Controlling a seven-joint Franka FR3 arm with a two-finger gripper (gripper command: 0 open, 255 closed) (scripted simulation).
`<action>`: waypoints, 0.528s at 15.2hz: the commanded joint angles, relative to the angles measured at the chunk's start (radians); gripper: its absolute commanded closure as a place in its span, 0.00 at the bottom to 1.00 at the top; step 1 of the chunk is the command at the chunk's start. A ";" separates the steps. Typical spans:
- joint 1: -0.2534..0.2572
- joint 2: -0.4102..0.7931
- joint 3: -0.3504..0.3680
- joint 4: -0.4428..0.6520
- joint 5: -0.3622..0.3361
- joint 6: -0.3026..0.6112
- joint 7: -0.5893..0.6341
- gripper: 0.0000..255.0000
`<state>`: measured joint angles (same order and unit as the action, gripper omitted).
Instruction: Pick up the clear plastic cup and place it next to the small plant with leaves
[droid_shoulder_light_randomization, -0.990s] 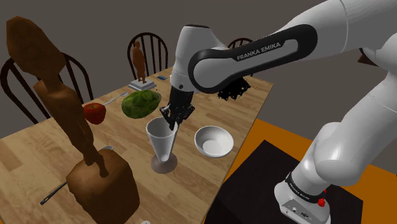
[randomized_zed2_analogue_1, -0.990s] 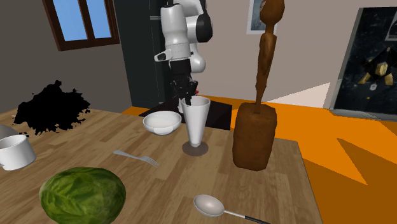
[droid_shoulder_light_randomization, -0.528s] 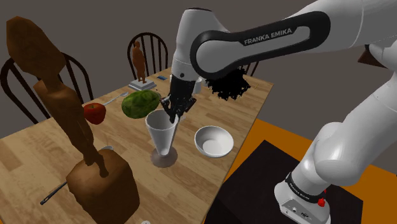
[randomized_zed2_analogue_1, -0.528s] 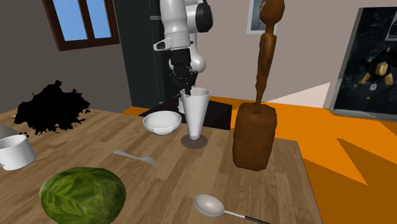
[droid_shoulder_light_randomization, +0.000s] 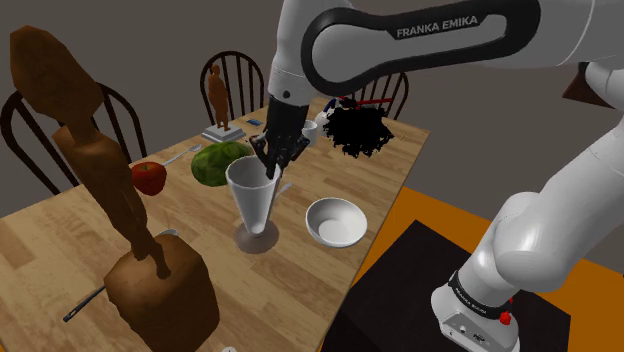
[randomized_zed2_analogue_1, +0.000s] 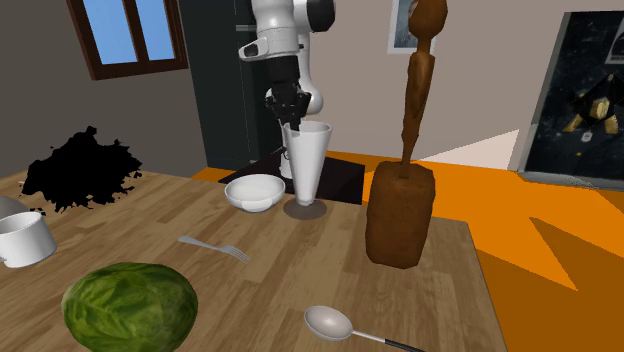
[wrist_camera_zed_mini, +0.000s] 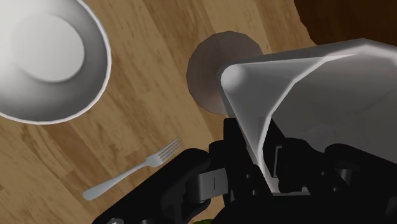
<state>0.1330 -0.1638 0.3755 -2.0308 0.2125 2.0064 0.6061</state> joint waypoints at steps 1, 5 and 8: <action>-0.001 -0.003 -0.002 0.025 -0.001 -0.027 0.003 1.00; -0.003 -0.006 -0.005 0.075 -0.004 -0.080 0.010 1.00; -0.004 -0.006 -0.006 0.115 -0.007 -0.120 0.016 1.00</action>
<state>0.1293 -0.1700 0.3695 -1.9283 0.2062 1.8986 0.6196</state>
